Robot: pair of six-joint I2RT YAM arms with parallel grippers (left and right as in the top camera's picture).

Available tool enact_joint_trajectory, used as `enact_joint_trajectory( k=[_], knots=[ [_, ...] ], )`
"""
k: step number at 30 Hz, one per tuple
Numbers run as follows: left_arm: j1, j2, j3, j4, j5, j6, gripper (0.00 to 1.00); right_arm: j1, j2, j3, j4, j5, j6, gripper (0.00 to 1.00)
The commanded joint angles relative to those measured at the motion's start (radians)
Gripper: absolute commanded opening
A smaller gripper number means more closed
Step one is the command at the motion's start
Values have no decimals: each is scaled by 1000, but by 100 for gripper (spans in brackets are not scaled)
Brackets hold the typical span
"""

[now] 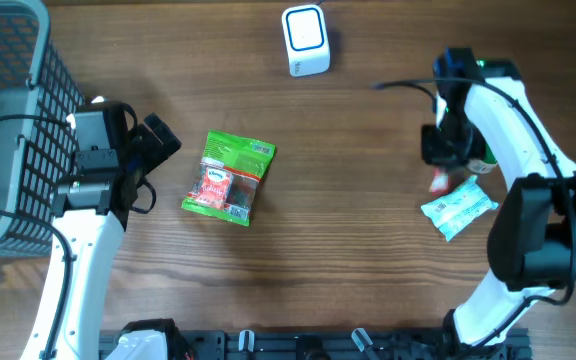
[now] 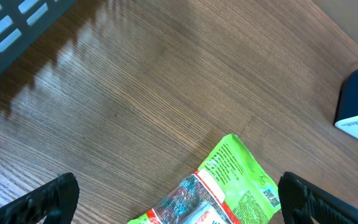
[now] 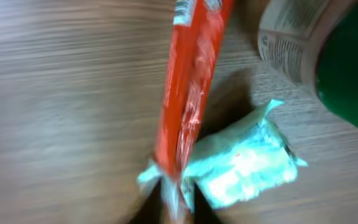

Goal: Scan the item barcode

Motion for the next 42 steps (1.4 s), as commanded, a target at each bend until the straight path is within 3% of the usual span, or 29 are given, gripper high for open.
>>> enact_joint_trajectory(
  k=[1, 8, 11, 15, 18, 21, 29, 36, 42],
  knots=[
    [6, -2, 1, 0, -10, 8, 100, -24, 11, -53, 55, -16, 30, 46],
    [6, -2, 1, 0, -10, 8, 100, -11, -14, 137, 24, -133, 21, 58],
    [6, -2, 1, 0, -10, 8, 100, 22, -18, 231, 23, -393, -58, 58],
    [6, -2, 1, 0, -10, 8, 100, 95, -17, 238, 127, -647, -25, 62],
    [6, -2, 1, 0, -10, 8, 100, 164, -16, 206, 244, -716, 85, 73],
    [6, -2, 1, 0, -10, 8, 100, 259, -16, 152, 363, -715, 194, 75],
    [6, -2, 1, 0, -10, 8, 100, 518, -16, -33, 701, -573, 295, 81],
    [6, -2, 1, 0, -10, 8, 100, 699, -9, -172, 1018, -457, 304, 83],
    [6, -2, 1, 0, -10, 8, 100, 768, 40, -186, 1088, -363, 373, 83]
  ],
)
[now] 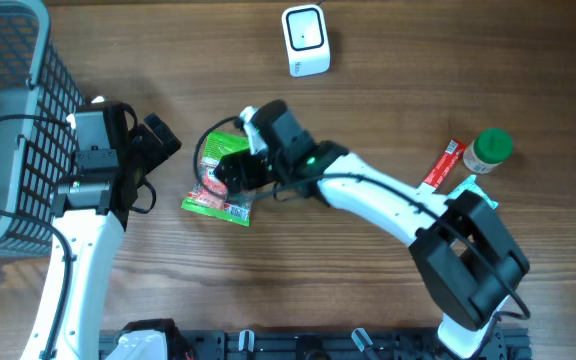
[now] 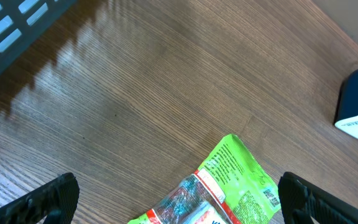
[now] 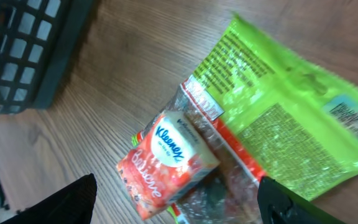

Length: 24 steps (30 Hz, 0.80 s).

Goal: Scan the item barcode

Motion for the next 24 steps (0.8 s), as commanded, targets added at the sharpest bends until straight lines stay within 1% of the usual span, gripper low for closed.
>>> enact_joint_trajectory(
  k=[1, 5, 11, 12, 13, 14, 16, 21, 23, 24],
  knots=[
    [6, -2, 1, 0, -10, 8, 100, 24, 53, -8, 49, 87, 46, 84],
    [6, -2, 1, 0, -10, 8, 100, 39, 105, -8, 119, 87, 46, 84],
    [6, -2, 1, 0, -10, 8, 100, 42, 129, -8, 130, 87, 46, 83],
    [6, -2, 1, 0, -10, 8, 100, 42, 129, -8, 134, 83, 55, 75],
    [6, -2, 1, 0, -10, 8, 100, 43, 130, -8, 131, 84, 74, 69],
    [6, -2, 1, 0, -10, 8, 100, 44, 130, -8, 131, 84, 78, 67],
    [6, -2, 1, 0, -10, 8, 100, 46, 130, -8, 130, 84, 97, 65],
    [6, -2, 1, 0, -10, 8, 100, 53, 130, -8, 129, 82, 133, 64],
    [6, -2, 1, 0, -10, 8, 100, 62, 130, -8, 111, 84, 154, 60],
    [6, -2, 1, 0, -10, 8, 100, 64, 130, -8, 101, 85, 175, 60]
  ],
)
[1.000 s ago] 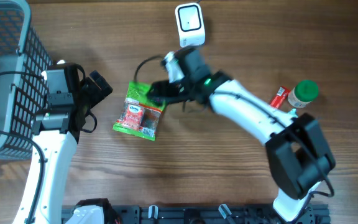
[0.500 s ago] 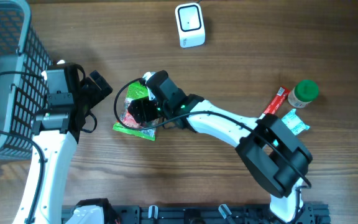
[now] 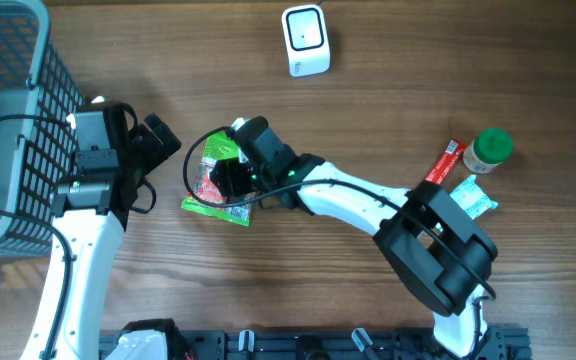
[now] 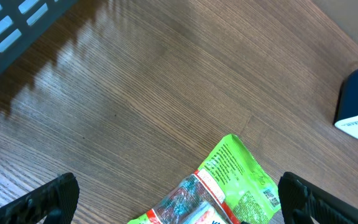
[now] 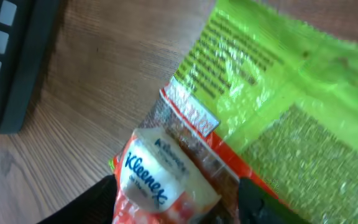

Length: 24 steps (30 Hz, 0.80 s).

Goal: Scan the item barcode

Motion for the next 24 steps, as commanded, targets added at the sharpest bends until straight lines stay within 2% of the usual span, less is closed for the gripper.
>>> enact_joint_trajectory(
  k=[1, 9, 13, 18, 24],
  knots=[
    [6, -2, 1, 0, -10, 8, 100, 20, 12, -8, -26, 18, 74, 60],
    [6, -2, 1, 0, -10, 8, 100, 30, 13, -8, -35, 39, 167, 59],
    [6, -2, 1, 0, -10, 8, 100, 39, 21, -8, -33, 59, 172, 51],
    [6, -2, 1, 0, -10, 8, 100, 42, 74, -8, -32, 76, 257, 49],
    [6, -2, 1, 0, -10, 8, 100, 42, 83, -7, -26, 76, 266, 25]
  ],
)
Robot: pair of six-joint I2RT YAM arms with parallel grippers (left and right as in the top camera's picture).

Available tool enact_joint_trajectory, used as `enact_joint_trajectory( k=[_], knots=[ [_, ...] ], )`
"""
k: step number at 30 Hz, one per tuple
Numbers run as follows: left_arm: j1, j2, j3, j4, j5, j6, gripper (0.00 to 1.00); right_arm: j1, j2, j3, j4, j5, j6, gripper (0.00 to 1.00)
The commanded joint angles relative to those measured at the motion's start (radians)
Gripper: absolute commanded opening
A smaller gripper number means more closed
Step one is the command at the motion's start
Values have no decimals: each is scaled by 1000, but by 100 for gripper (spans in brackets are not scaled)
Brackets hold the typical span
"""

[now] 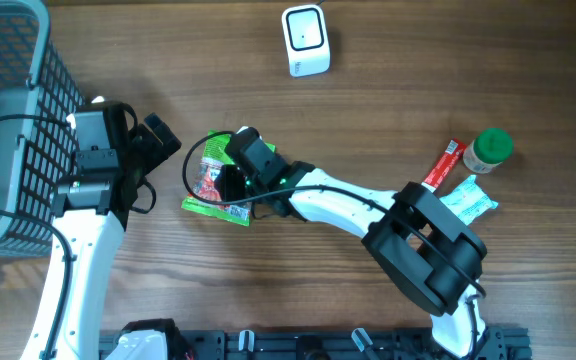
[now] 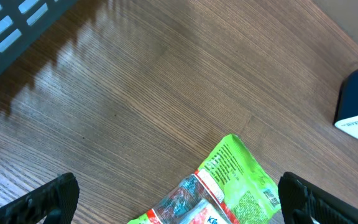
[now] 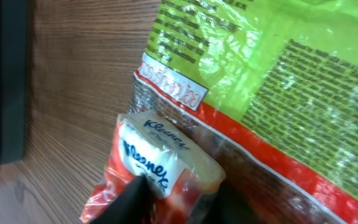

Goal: Scan the item barcode

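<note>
A green snack packet [image 1: 230,150] lies at the table's middle left, and a red and white Kleenex tissue pack [image 3: 160,165] lies on its clear red end. My right gripper [image 3: 179,204] reaches down over it from the right, jaws pressed to both sides of the tissue pack. The overhead view shows that gripper [image 1: 220,181] on the packet's lower part. Far back on the table stands the white scanner [image 1: 305,40]. My left gripper [image 2: 178,186] is open just left of the packet, with nothing between its fingers [image 2: 48,199].
A grey mesh basket [image 1: 8,110] stands at the left edge. At the right lie a red stick packet [image 1: 444,165], a green-lidded jar [image 1: 490,148] and a pale blue packet [image 1: 468,200].
The right gripper's fingers have come closer together, from either side of the Kleenex pack to pressing on it, and the gripper sits a little further left. The left arm has not moved.
First my right gripper was at the right by the jar with the red stick packet between its fingers. Then that packet lay on the table and the gripper stood open over the green packet. It then straddled the Kleenex pack, and now it is shut on it.
</note>
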Motion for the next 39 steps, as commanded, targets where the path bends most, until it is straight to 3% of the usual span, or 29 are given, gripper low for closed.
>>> enact_joint_trajectory(
  k=[1, 5, 12, 16, 21, 26, 39],
  knots=[
    [6, -2, 1, 0, -10, 8, 100, 5, 48, -8, -12, 28, 21, 22],
    [6, -2, 1, 0, -10, 8, 100, 2, 9, -8, -12, 27, -3, 19],
    [6, -2, 1, 0, -10, 8, 100, -33, -196, -8, -65, 16, -267, 19],
    [6, -2, 1, 0, -10, 8, 100, -74, -317, -8, -246, 125, -387, 19],
    [6, -2, 1, 0, -10, 8, 100, -115, -352, -8, -515, 407, -510, 25],
    [6, -2, 1, 0, -10, 8, 100, -135, -321, -8, -762, 703, -515, 22],
    [6, -2, 1, 0, -10, 8, 100, -143, -205, -9, -783, 660, -527, 22]
  ],
)
